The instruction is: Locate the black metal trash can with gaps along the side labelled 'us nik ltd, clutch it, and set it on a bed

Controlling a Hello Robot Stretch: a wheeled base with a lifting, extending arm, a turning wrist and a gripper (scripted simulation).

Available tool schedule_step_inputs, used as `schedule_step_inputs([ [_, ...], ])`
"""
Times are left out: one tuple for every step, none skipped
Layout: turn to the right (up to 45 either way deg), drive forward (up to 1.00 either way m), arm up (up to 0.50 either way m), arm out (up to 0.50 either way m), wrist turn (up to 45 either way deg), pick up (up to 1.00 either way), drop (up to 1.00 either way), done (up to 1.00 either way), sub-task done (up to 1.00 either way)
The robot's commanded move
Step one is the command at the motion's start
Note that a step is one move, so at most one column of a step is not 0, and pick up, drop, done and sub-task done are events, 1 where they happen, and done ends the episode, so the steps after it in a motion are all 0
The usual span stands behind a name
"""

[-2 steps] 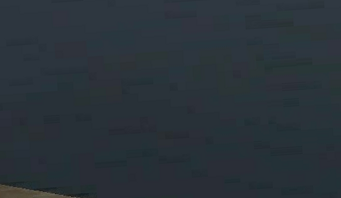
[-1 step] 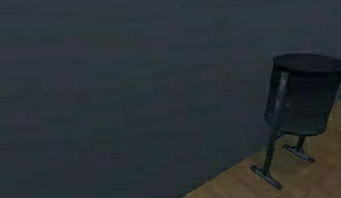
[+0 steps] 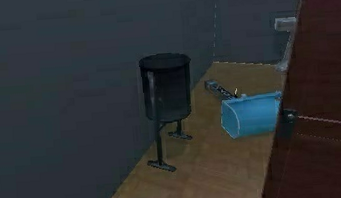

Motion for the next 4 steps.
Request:
schedule_step_inputs([
  [0.0,0.50,0.00,0.00,0.0,0.00,0.00,0.00,0.00],
  [-45.0,0.00,0.00,0.00,0.0,0.00,0.00,0.00,0.00],
  [-45.0,0.00,0.00,0.00,0.0,0.00,0.00,0.00,0.00],
  [-45.0,0.00,0.00,0.00,0.0,0.00,0.00,0.00,0.00],
])
